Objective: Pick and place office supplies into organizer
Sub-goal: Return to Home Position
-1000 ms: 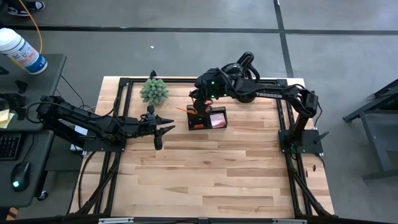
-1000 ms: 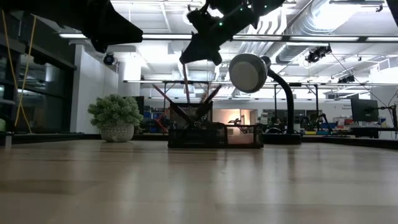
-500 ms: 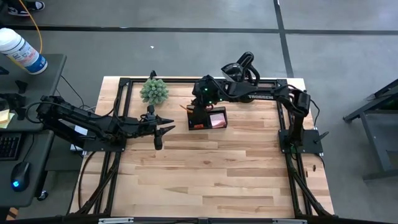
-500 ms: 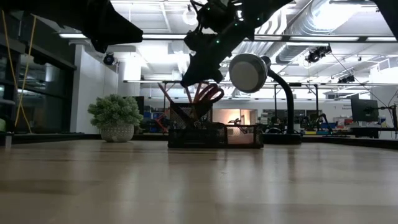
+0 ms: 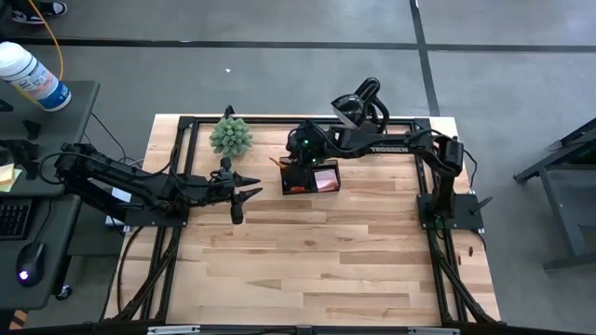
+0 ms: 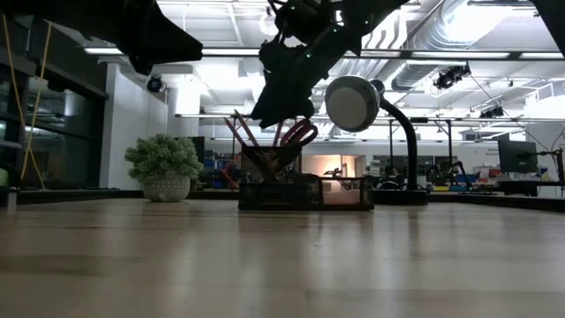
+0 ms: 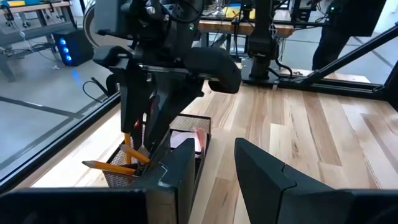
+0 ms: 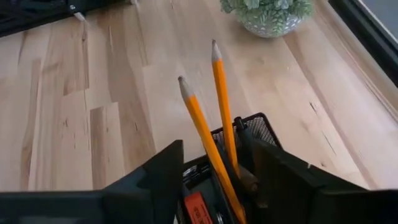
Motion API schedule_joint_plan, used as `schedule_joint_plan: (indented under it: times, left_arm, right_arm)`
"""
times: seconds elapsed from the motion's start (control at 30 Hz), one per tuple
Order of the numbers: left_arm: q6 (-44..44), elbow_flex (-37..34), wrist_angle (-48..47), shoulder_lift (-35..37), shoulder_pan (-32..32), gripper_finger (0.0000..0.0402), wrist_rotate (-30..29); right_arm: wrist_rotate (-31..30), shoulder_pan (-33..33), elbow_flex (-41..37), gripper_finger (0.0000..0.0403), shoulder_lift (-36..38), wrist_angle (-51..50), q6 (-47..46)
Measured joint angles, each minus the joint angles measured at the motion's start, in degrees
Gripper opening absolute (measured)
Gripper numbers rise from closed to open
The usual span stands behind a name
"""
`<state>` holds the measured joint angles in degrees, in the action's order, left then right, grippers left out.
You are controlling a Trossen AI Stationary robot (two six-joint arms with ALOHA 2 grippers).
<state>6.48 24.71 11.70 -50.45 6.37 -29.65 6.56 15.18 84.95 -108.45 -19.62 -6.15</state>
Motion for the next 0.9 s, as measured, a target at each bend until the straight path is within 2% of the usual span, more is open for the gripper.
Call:
schedule_joint_plan:
  times: [0.17, 0.37, 0.53, 0.7, 0.77, 0.9]
  left_arm:
    - [-0.30, 0.00, 0.02, -0.01, 0.00, 0.0104, 0.00]
    - [-2.31, 0.00, 0.09, 0.01, 0.00, 0.0104, 0.58]
    - [-6.26, 0.00, 0.51, 0.09, 0.00, 0.0093, 0.96]
    - [-7.65, 0.01, -1.88, 3.38, 0.00, 0.0034, -0.87]
    - [-9.70, -0.02, -5.22, 5.41, -0.02, 0.0010, -0.96]
    - [-11.78, -2.20, -7.29, 9.58, -0.02, 0.0014, -0.99]
  right_arm:
    - [-1.32, 0.09, 0.00, 0.0203, 2.50, -1.77, -0.22]
    - [-2.82, 0.09, 0.00, 0.0182, 9.96, -9.38, 0.07]
    - [0.10, -0.73, 0.11, 0.0122, 15.03, -16.96, -0.29]
    - [-0.04, -2.85, 0.11, 0.0016, 16.26, -28.94, 0.24]
    - [-1.35, -4.16, -0.26, 0.0014, 16.31, -31.76, 0.22]
    - [-0.07, -6.35, -4.94, 0.0013, 16.88, -29.17, -1.29]
